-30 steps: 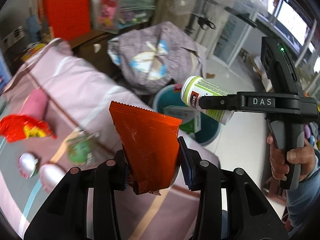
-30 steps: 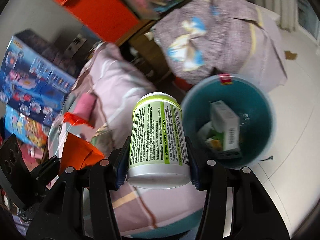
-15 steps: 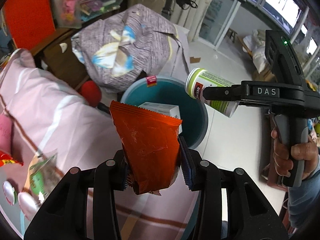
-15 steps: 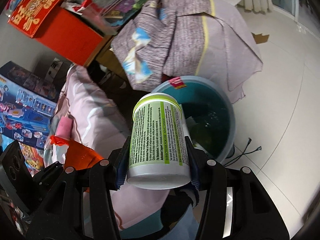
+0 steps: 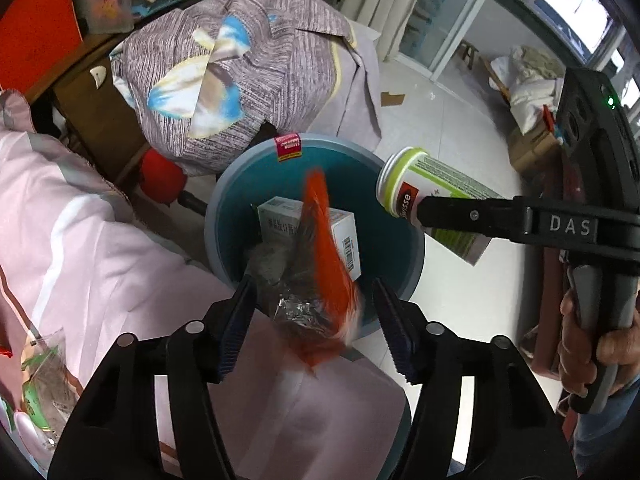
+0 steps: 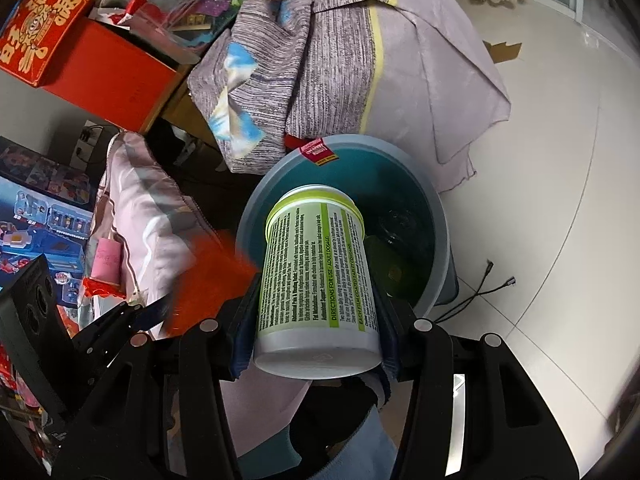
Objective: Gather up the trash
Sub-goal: 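Carry packet and pill bottle over the teal bin and release both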
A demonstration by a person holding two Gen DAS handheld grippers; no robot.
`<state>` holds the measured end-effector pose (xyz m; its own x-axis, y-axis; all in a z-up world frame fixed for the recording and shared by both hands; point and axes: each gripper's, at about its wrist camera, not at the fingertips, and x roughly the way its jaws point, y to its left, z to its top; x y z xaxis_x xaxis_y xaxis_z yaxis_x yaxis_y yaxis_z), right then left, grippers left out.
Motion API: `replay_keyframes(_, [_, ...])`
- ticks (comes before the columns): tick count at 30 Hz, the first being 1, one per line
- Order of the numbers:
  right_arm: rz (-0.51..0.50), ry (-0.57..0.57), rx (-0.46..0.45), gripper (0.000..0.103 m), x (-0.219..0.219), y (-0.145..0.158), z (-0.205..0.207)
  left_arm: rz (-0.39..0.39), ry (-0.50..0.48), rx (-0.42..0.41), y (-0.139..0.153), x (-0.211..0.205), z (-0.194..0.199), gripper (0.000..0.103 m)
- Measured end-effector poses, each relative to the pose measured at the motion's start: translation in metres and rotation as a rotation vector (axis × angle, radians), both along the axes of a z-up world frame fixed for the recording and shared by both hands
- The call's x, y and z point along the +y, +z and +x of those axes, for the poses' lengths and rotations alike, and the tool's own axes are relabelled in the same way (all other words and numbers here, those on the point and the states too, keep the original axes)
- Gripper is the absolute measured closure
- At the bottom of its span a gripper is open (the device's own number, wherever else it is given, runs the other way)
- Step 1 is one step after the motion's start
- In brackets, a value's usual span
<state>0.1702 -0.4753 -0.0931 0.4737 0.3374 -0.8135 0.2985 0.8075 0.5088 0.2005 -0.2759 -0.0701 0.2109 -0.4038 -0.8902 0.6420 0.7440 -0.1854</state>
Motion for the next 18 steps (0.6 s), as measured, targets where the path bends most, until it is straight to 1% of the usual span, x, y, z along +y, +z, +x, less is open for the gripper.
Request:
replay_keyframes(2, [-0.004,-0.003,0.004,0.055,-0.001,-0.001,0.002,-0.006,0.011,-0.01,0.001,0.004,0.0,0.027])
replay_keyframes(3, [-0.006,-0.003,0.005,0.055,-0.001,-0.001,0.003,-0.007,0.016,-0.016,0.002,0.006,0.0,0.024])
replay_keyframes(8, [-0.01,0.002,0.007,0.055,0.003,0.0,0.01,-0.031,0.053,-0.014,0.008,0.021,0.002,0.016])
replay_keyframes(15, [-0.015,0.033,0.028,0.055,0.019,-0.003,0.023,-0.072,0.097,-0.014,0.017,0.048,0.0,0.009])
replay_keyframes(18, [0.002,0.036,0.044,0.054,0.025,-0.007,0.027,-0.082,0.122,-0.011,0.019,0.062,-0.002,0.008])
